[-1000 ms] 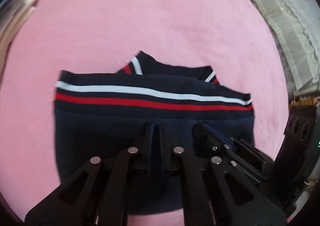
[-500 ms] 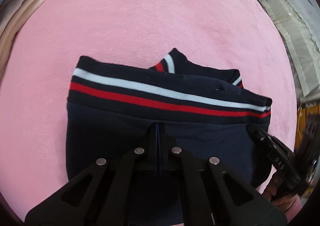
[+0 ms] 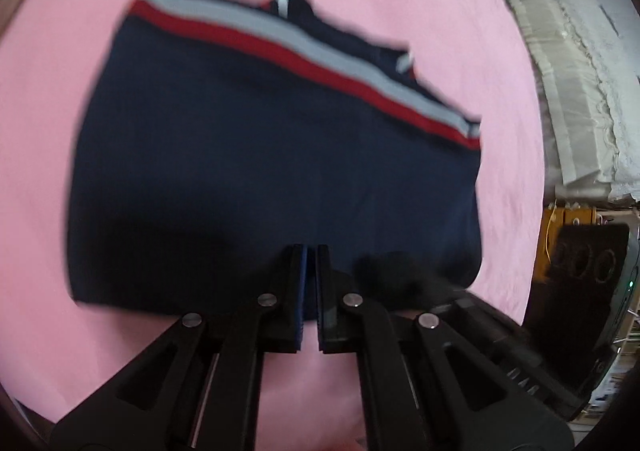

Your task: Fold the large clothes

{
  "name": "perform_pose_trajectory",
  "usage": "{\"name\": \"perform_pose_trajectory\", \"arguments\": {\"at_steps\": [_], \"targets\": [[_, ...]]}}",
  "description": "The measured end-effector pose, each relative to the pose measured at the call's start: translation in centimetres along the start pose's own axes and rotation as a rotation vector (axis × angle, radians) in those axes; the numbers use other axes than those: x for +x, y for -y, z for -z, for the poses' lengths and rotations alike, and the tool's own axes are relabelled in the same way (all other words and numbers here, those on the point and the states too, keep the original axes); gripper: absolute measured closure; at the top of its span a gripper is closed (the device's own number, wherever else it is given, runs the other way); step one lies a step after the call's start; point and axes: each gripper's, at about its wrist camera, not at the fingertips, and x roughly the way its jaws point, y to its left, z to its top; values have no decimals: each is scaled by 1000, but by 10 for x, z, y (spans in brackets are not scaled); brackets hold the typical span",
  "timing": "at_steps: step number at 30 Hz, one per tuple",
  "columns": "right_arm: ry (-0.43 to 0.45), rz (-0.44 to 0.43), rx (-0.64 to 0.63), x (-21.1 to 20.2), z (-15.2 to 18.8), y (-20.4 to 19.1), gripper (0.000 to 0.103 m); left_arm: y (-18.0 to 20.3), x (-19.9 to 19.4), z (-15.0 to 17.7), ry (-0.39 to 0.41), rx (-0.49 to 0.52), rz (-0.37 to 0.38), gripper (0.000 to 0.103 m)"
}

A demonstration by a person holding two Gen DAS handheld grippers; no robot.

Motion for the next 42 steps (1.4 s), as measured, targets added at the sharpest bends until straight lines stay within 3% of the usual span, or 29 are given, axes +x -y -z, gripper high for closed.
{"name": "perform_pose_trajectory", "arguments": {"at_steps": [2, 5, 9, 12, 13, 15, 19, 23, 25, 27, 29, 33, 37, 42], "targets": [[-57, 51, -32, 19, 13, 0, 103, -7, 10, 14, -12, -34, -18, 102], [-48, 126, -31, 29, 26, 12, 103, -22, 19, 24, 24, -101, -44, 102], [12, 89, 155, 8, 28, 51, 103, -46, 4, 33, 84, -172, -36, 102], [64, 43, 224, -13, 30, 72, 103, -59, -7, 37, 95, -192, -58, 102], [67, 49, 216, -20, 30, 76, 103, -63, -9, 38, 99, -203, -73, 102], [77, 115, 174, -32, 33, 77, 103, -70, -16, 38, 118, -209, -188, 102], [95, 268, 210, -57, 32, 90, 103, -92, -29, 37, 131, -298, -133, 102], [99, 367, 214, -76, 26, 94, 103, -90, -39, 43, 143, -297, -172, 102], [116, 354, 158, -79, 13, 72, 103, -93, -50, 47, 156, -296, -163, 102], [152, 276, 137, -84, 2, 55, 103, -88, -55, 53, 163, -314, -133, 102], [150, 209, 102, -74, -14, 30, 103, -90, -58, 62, 174, -353, -91, 102], [57, 225, -46, -20, -33, -15, 103, -93, -55, 81, 195, -452, -1, 102], [-51, 199, -65, 43, -35, -33, 103, -100, -55, 94, 204, -489, 23, 102], [-88, 312, -58, 94, -42, -25, 103, -115, -55, 103, 228, -535, 61, 102]]}}
